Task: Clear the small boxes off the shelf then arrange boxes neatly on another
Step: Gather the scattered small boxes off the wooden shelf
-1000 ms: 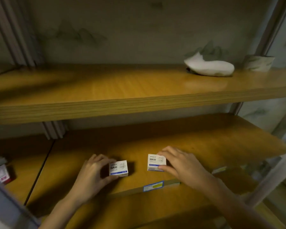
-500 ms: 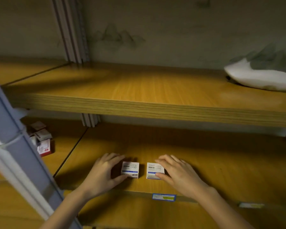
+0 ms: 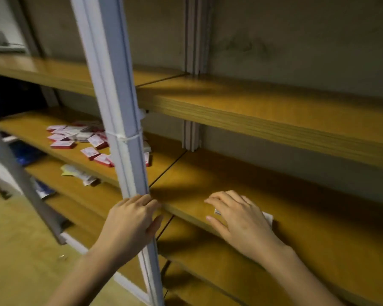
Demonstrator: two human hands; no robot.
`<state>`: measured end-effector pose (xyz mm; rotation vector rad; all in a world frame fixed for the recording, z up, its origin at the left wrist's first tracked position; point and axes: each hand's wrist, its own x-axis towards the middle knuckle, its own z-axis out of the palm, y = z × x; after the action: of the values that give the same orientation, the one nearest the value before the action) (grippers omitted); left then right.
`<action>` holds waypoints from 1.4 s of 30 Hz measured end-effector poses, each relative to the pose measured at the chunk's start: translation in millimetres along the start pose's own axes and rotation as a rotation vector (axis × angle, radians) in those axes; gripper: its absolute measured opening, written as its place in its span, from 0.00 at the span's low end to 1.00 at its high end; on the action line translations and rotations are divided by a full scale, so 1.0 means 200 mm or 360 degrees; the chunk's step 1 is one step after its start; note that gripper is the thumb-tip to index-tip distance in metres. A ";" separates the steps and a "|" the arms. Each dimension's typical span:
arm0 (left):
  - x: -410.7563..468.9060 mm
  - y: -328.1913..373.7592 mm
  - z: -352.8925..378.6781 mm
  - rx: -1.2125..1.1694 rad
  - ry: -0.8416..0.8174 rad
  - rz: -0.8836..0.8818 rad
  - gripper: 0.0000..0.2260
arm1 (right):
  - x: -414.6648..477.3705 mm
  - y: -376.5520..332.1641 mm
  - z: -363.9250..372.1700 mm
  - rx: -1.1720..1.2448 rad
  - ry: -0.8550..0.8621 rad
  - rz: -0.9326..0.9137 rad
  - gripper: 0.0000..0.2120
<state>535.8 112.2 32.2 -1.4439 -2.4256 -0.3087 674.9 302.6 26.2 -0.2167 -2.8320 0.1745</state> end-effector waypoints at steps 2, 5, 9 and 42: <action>-0.10 -0.07 -0.05 0.0109 -0.0006 -0.0161 0.07 | 0.06 -0.10 0.02 0.0035 -0.0025 -0.0103 0.18; -0.23 -0.19 -0.11 0.0240 -0.0022 -0.0355 0.09 | 0.15 -0.27 0.08 0.0082 -0.0033 -0.0214 0.17; -0.38 -0.39 -0.14 0.0298 -0.0073 -0.0556 0.11 | 0.28 -0.51 0.17 0.0139 -0.0057 -0.0319 0.16; 0.03 -2.41 0.05 -0.0024 -0.0002 -0.0252 0.12 | 1.86 -1.22 0.77 -0.0038 -0.0001 0.0332 0.20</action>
<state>107.9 -107.0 10.9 -1.2603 -2.5488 -0.3624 245.2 109.5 18.7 -0.5173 -2.8094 0.1853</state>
